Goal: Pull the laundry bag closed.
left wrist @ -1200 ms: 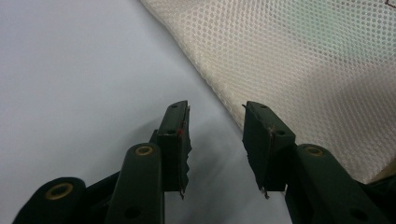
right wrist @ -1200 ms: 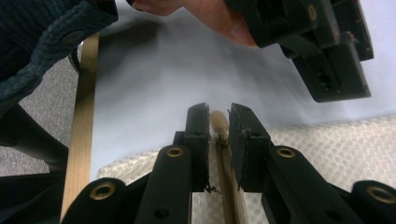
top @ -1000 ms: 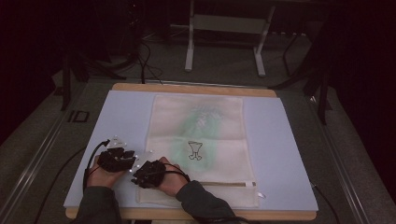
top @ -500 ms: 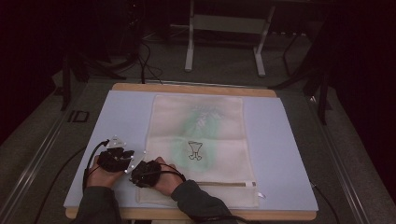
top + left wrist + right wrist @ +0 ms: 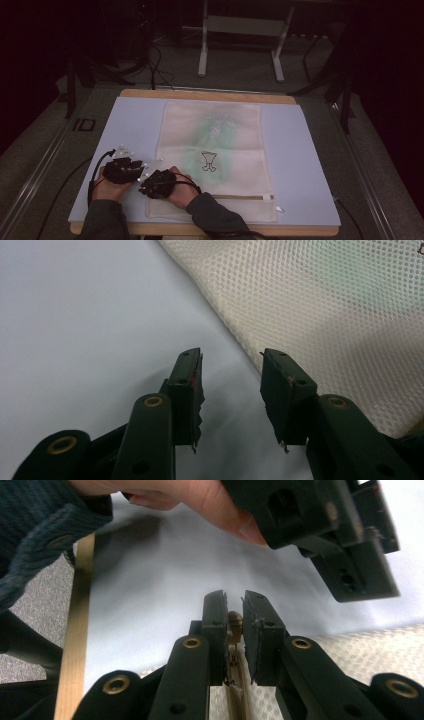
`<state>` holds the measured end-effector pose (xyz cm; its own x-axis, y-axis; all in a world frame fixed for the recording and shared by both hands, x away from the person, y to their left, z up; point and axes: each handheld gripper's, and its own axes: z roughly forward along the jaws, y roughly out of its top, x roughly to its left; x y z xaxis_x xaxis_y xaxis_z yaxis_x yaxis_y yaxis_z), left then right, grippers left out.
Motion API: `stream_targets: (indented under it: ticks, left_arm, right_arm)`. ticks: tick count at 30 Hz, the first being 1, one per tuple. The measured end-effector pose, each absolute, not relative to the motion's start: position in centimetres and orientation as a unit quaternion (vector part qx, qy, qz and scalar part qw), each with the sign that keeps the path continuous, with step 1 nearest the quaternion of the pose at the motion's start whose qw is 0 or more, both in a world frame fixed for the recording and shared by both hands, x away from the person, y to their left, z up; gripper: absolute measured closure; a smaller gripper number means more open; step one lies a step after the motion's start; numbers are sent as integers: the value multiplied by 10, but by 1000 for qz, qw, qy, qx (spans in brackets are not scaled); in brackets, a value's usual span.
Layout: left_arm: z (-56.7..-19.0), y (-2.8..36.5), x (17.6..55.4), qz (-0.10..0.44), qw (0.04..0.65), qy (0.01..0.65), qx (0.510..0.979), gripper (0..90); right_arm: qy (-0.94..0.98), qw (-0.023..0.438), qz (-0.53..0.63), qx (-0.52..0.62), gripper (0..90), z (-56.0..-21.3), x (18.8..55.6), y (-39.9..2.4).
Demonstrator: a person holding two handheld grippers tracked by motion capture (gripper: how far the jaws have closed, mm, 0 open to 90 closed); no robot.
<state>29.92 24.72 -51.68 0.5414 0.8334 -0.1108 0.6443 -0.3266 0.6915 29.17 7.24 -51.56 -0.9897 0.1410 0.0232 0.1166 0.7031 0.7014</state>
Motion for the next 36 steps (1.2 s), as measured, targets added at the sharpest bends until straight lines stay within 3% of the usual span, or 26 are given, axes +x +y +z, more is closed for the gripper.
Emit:
stream_targets:
  ticks: [13,25,36]
  left_arm:
    - [-517,247,299,134,353,459,804,600]
    - [-517,245,299,127,354,454,807,606]
    - [-518,238,297,86,368,415,828,734]
  right_arm:
    - [917,-9,390,82,805,-522,295,45]
    - [921,-23,378,89,811,-529,296,47]
    - [922,1,378,79,812,-533,290,44]
